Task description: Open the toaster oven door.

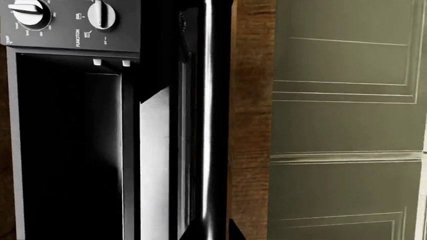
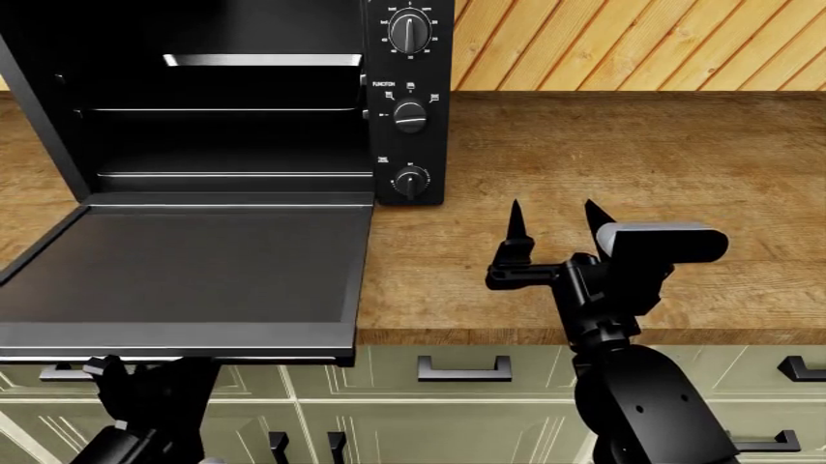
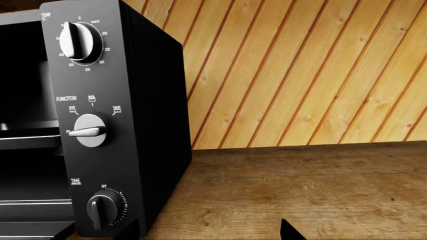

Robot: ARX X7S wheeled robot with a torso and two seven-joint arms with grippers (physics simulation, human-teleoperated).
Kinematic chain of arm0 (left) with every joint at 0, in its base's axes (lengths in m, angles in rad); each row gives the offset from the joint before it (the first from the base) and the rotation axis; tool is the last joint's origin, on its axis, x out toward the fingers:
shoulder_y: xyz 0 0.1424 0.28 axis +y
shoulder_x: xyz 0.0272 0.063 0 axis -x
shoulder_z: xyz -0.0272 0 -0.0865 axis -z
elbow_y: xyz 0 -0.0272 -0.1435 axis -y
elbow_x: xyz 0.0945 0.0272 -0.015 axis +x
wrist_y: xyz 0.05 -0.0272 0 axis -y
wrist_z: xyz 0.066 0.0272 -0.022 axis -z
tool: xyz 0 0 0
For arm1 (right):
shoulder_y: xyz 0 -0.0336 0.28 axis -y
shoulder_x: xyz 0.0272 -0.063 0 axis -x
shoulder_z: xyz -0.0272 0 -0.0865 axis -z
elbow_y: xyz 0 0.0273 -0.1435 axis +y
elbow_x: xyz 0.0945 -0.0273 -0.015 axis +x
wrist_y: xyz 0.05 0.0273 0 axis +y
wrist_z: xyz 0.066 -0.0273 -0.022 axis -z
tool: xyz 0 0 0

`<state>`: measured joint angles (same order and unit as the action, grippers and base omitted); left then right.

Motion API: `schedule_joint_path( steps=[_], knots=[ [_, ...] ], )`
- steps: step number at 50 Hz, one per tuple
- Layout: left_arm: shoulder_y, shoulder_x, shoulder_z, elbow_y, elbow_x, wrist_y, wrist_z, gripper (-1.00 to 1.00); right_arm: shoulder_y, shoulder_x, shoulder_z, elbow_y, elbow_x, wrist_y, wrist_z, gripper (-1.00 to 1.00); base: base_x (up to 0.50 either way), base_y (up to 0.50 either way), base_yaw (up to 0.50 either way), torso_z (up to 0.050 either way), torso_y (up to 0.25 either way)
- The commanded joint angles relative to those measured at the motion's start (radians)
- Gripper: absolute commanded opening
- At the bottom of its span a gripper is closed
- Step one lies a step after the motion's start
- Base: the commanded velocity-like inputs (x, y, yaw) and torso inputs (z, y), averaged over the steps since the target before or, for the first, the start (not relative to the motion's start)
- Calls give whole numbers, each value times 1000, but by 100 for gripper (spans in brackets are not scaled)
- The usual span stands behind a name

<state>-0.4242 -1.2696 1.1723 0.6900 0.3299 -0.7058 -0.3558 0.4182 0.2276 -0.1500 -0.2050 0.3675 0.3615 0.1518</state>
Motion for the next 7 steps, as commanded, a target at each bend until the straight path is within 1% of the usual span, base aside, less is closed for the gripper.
schedule_joint_path(
  steps=[1, 7],
  knots=[
    [262, 46, 225, 52, -383, 135, 228, -100, -1, 1, -5, -1, 3, -2, 5, 100, 0, -6, -7, 0, 0],
    [266, 47, 229, 50, -385, 137, 226, -100, -1, 4, -7, -4, 5, 0, 8, 100, -2, -6, -5, 0, 0]
  ],
)
